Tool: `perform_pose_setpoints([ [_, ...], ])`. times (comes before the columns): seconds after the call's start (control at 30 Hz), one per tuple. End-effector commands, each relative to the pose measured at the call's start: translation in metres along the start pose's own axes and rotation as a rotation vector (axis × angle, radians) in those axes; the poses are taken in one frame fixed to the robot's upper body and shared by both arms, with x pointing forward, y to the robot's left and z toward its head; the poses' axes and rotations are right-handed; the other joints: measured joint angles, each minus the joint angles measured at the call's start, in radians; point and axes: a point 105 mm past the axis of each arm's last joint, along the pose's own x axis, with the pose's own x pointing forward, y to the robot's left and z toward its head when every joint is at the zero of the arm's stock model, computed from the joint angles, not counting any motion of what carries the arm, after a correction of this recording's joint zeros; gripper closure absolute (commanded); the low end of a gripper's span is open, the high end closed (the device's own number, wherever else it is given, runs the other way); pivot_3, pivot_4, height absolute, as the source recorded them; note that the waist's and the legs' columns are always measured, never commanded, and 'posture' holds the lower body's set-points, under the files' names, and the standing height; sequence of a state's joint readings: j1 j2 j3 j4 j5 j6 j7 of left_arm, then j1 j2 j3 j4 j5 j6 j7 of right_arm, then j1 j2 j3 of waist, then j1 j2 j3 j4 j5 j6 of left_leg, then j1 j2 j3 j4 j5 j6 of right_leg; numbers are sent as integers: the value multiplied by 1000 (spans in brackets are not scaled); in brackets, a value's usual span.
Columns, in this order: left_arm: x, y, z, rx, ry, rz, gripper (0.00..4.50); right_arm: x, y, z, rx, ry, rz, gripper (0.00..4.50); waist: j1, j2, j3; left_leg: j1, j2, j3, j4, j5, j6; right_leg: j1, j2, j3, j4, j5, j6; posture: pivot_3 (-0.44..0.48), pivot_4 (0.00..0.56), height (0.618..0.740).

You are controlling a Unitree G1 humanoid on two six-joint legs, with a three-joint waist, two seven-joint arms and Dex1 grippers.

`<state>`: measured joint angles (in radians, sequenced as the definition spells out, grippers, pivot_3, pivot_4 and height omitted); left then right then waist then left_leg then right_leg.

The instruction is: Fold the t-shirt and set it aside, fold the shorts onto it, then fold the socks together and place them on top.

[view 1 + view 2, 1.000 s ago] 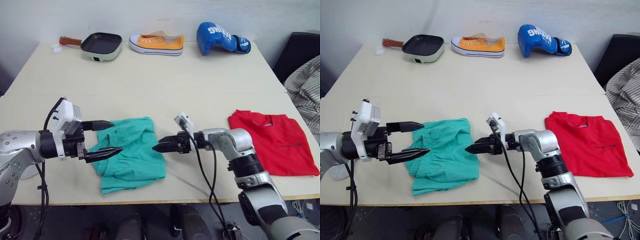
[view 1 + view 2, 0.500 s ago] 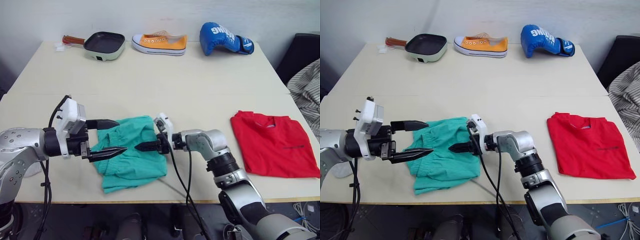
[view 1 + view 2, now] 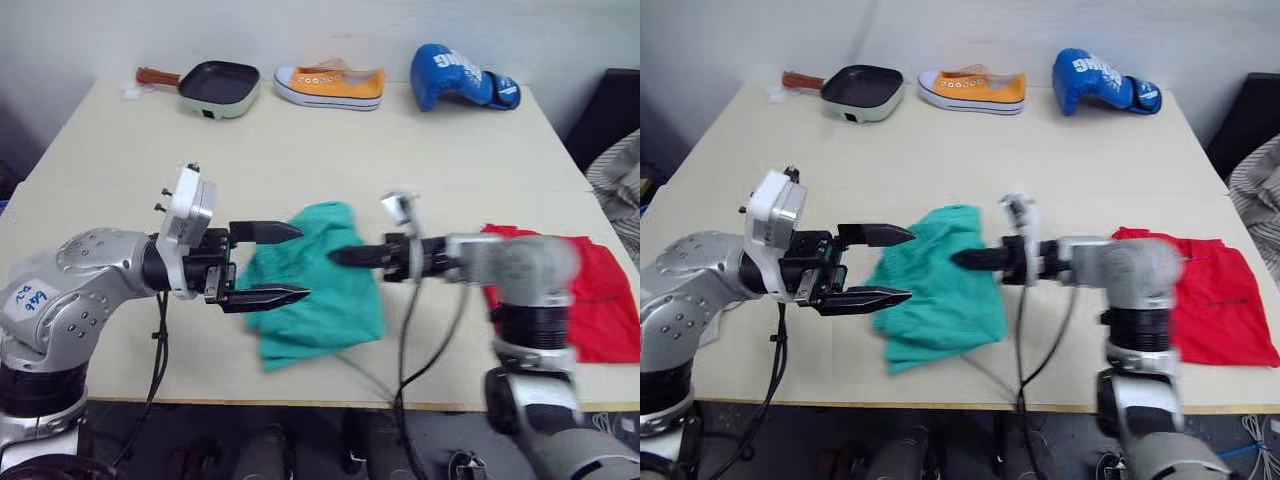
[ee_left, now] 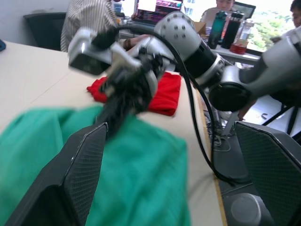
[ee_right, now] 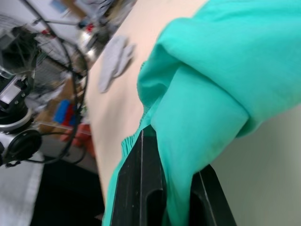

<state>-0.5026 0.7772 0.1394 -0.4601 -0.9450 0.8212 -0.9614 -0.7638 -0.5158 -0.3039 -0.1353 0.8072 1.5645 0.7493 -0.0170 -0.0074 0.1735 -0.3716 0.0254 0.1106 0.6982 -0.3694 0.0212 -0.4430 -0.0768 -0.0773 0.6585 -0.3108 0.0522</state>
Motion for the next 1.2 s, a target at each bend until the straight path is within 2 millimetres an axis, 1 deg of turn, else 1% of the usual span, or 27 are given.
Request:
perform_pose_setpoints([
  [0.03, 5, -1, 5, 33, -15, -44, 0, -65, 8, 17, -95, -33, -122, 4488, 5, 0, 0, 0, 0, 0, 0, 0, 0, 0, 0, 0, 0, 0, 0, 0, 150, 740],
  [0.13, 5, 4, 0, 37, -8, -40, 0, -113, 3, 19, -124, -11, -272, 4488, 13, 0, 0, 1, 0, 1, -1, 0, 0, 0, 1, 1, -2, 0, 0, 0, 150, 740],
  [0.2, 4, 8, -3, 42, -2, -40, 0, -141, -6, 20, -135, 1, -376, 4488, 12, -1, 0, 2, 0, 2, -1, 0, 0, 0, 2, 2, -4, 0, 0, 0, 150, 740],
  [0.3, 5, 13, -4, 55, -3, -36, 0, -185, -30, 16, -160, 42, -556, 4488, 13, -1, 1, 4, 0, 4, 0, 0, 1, 1, 3, 4, -4, 0, 0, 0, 150, 740],
  [0.37, 7, 15, -4, 66, -6, -39, 0, -211, -55, 7, -168, 75, -685, 4488, 14, -2, 1, 4, 0, 5, 0, 1, 2, 1, 3, 6, -4, 1, 2, 0, 150, 740],
  [0.43, 9, 16, -4, 73, -8, -41, 0, -227, -74, -3, -179, 110, -770, 4488, 14, -2, 1, 5, 0, 6, 1, 1, 2, 2, 3, 6, -4, 1, 2, 0, 150, 740],
  [0.53, 11, 19, -5, 91, 1, -34, 0, -246, -107, -29, -216, 206, -920, 4488, 14, -2, 1, 5, 0, 7, 1, 1, 2, 1, 3, 7, -4, 2, 3, 0, 150, 740],
  [0.57, 11, 19, -5, 97, 3, -29, 0, -251, -118, -36, -230, 215, -974, 4488, 14, -2, 1, 5, 0, 7, 1, 1, 2, 2, 3, 7, -3, 2, 3, 0, 150, 740],
  [0.6, 11, 20, -5, 99, 5, -25, 0, -254, -126, -41, -245, 217, -1010, 4275, 14, -2, 1, 5, 1, 7, 1, 2, 1, 1, 3, 7, -3, 2, 3, 0, 150, 740],
  [0.67, 11, 21, -5, 100, 7, -18, 0, -253, -131, -41, -367, 225, -1025, 3759, 15, -1, 1, 5, 0, 7, 1, 2, 0, 1, 3, 7, -3, 2, 3, 0, 150, 740],
  [0.7, 11, 21, -5, 98, 8, -16, 0, -251, -131, -39, -418, 218, -1015, 3430, 15, 0, 1, 5, 0, 7, 1, 2, 0, 1, 3, 7, -3, 2, 3, 0, 150, 740],
  [0.73, 10, 22, -5, 96, 12, -12, 0, -250, -131, -39, -419, 197, -1006, 3092, 15, 2, 2, 5, 0, 7, 1, 2, 0, 1, 3, 7, -2, 2, 3, 0, 150, 740],
  [0.83, 4, 23, -11, 97, 47, 17, 0, -262, -130, -38, -439, 133, -1064, 2012, 15, 2, 2, 5, 0, 7, 1, 2, 0, 1, 3, 7, -2, 2, 3, 0, 150, 740],
  [0.9, -1, 24, -14, 87, 55, 52, 0, -271, -119, -29, -446, 48, -1078, 1274, 15, 3, 2, 5, 1, 7, 1, 2, 0, 1, 3, 7, -2, 2, 3, 0, 150, 740],
  [0.93, -6, 24, -15, 79, 61, 79, 0, -278, -112, -19, -469, 1, -1092, 938, 15, 3, 2, 5, 1, 7, 1, 2, 0, 1, 3, 7, -2, 2, 3, 0, 150, 740],
  [1.0, -11, 23, -17, 70, 69, 108, 0, -284, -103, -8, -500, -42, -1110, 236, 15, 3, 2, 5, 1, 7, 1, 2, 0, 1, 3, 8, -2, 2, 3, 0, 150, 740],
  [1.03, -16, 23, -19, 67, 76, 137, 0, -287, -98, 3, -537, -72, -1122, 38, 14, 3, 2, 5, 1, 7, 1, 2, 0, 1, 3, 8, -2, 2, 3, 0, 150, 740],
  [1.07, -22, 23, -20, 65, 83, 179, 0, -288, -94, 19, -592, -114, -1145, 38, 11, 3, 2, 5, 1, 7, 1, 2, 0, 1, 3, 8, -2, 2, 3, 0, 150, 740],
  [1.1, -27, 23, -21, 62, 89, 209, 0, -288, -90, 31, -631, -145, -1161, 38, 8, 3, 2, 6, 1, 8, 1, 2, 0, 1, 3, 9, -2, 2, 3, 0, 150, 740],
  [1.13, -34, 22, -23, 58, 95, 253, 0, -285, -86, 46, -675, -194, -1169, 38, 3, 3, 2, 7, 1, 9, 1, 2, 0, 1, 3, 10, -1, 2, 3, 0, 150, 740],
  [1.17, -40, 23, -24, 55, 103, 296, 0, -274, -81, 58, -705, -239, -1126, 38, -3, 4, 2, 8, 1, 9, 1, 2, 0, 1, 3, 11, 0, 1, 3, 0, 150, 740],
  [1.2, -46, 24, -25, 56, 114, 335, 0, -258, -75, 64, -716, -279, -1046, 38, -6, 4, 3, 8, 1, 9, 1, 2, 0, 1, 3, 11, 0, 1, 2, 0, 150, 740],
])
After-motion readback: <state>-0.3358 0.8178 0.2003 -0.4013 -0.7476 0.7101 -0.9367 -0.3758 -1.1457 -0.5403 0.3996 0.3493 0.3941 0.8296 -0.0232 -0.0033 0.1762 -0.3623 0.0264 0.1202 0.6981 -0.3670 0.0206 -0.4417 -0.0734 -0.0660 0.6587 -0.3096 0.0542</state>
